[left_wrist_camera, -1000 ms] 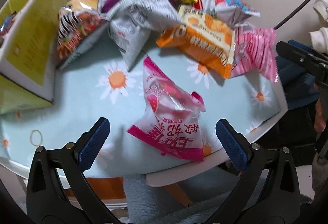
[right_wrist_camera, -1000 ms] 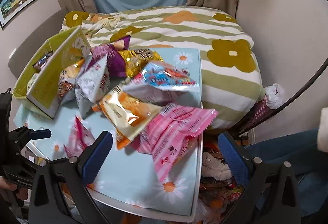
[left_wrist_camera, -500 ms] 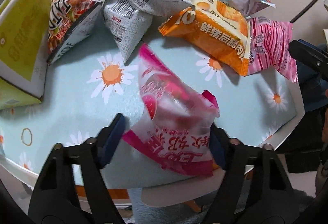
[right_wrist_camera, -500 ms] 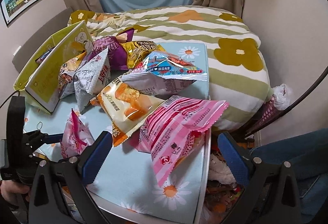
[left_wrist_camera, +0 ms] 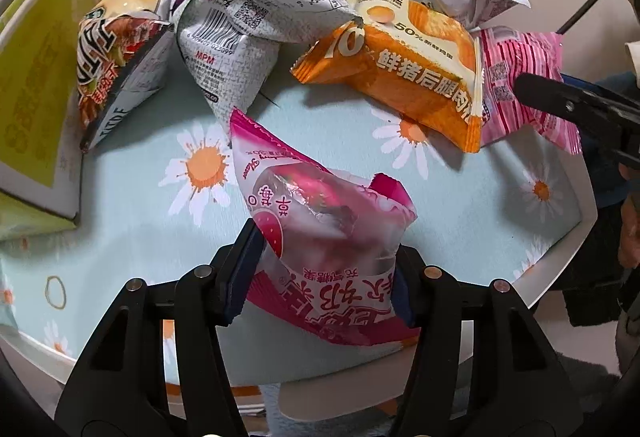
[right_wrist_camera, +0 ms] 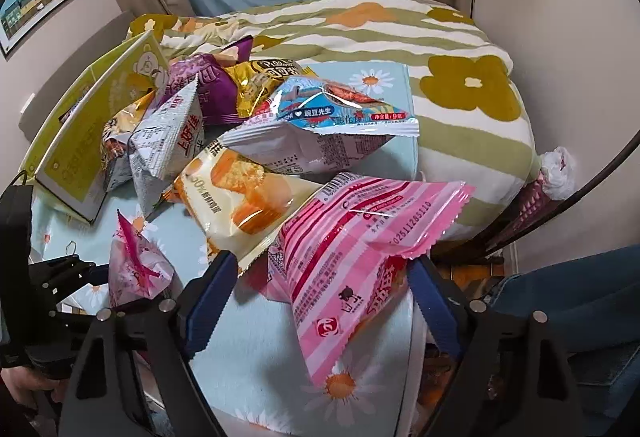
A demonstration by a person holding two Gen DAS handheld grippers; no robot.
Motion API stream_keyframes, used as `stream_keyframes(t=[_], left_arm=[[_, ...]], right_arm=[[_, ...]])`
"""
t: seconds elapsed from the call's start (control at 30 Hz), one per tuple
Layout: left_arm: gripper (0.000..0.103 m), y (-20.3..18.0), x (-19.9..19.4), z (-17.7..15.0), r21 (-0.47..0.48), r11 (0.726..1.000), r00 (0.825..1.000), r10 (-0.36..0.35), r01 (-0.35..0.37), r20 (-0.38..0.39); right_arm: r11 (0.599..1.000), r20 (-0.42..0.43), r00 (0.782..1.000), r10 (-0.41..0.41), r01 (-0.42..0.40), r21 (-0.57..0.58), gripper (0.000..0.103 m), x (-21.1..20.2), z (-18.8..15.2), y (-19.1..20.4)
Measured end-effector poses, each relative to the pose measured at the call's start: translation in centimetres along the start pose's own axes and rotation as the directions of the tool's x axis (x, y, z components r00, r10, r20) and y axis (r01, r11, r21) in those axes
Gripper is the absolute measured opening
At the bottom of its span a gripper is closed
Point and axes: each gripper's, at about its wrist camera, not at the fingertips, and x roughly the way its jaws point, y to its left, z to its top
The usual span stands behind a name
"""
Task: Organize snacks
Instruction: 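Grasp the pink-white candy bag with the left gripper while the right gripper grasps the pink striped bag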
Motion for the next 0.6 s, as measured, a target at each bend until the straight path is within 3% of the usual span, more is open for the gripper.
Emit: stream_keyframes(t=[0.47, 0.6], left_arm=[[0.056, 0.8, -0.1, 0.9, 0.017, 1.0, 1.0, -0.01, 0.011, -0.014], [0.054, 1.1, -0.1, 1.1, -0.001, 1.0, 1.0, -0.025, 0.025, -0.017]], right_arm=[[0.999, -0.005, 1.0, -0.016, 0.016, 0.038, 0.082, 2.0, 1.5, -0.7], [1.0, -0.01, 1.0, -0.027, 0.027, 0.002, 0.063, 2.1, 1.6, -0.4]])
